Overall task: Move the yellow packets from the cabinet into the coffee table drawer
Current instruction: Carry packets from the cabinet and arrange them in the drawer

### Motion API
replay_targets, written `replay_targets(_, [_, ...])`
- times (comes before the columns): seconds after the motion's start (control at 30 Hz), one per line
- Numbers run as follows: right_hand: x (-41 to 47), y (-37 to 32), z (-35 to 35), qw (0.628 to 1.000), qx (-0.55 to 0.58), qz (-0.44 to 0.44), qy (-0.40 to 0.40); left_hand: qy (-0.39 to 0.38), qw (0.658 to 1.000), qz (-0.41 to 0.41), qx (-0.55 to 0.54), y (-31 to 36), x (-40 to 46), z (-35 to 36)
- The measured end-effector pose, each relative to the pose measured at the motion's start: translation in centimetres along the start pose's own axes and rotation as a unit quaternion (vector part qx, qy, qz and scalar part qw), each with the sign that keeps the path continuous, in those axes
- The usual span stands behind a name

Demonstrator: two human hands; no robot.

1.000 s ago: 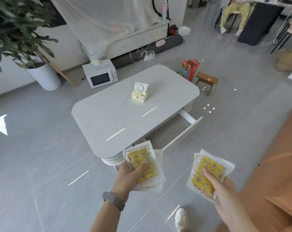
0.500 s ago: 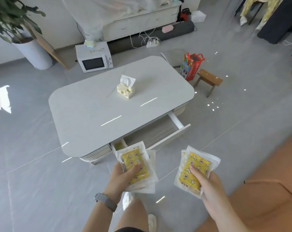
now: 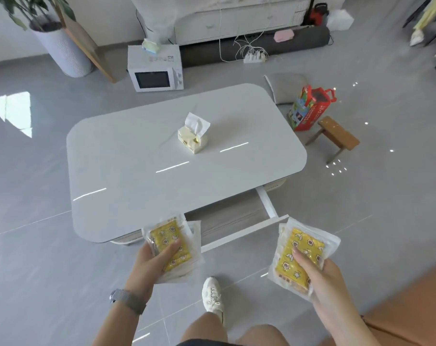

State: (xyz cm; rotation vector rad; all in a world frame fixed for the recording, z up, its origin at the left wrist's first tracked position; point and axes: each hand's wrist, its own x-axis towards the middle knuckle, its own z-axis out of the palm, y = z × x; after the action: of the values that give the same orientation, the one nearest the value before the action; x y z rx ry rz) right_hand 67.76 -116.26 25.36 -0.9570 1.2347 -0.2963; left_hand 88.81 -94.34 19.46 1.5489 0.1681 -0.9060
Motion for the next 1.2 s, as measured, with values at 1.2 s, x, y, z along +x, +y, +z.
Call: replay_targets(1.2, [50.6,30.1,12.9,0.918,-0.241,-0.134,-0.286,0.138,0.979,-0.003,0.152,-32.1,39.7,4.7])
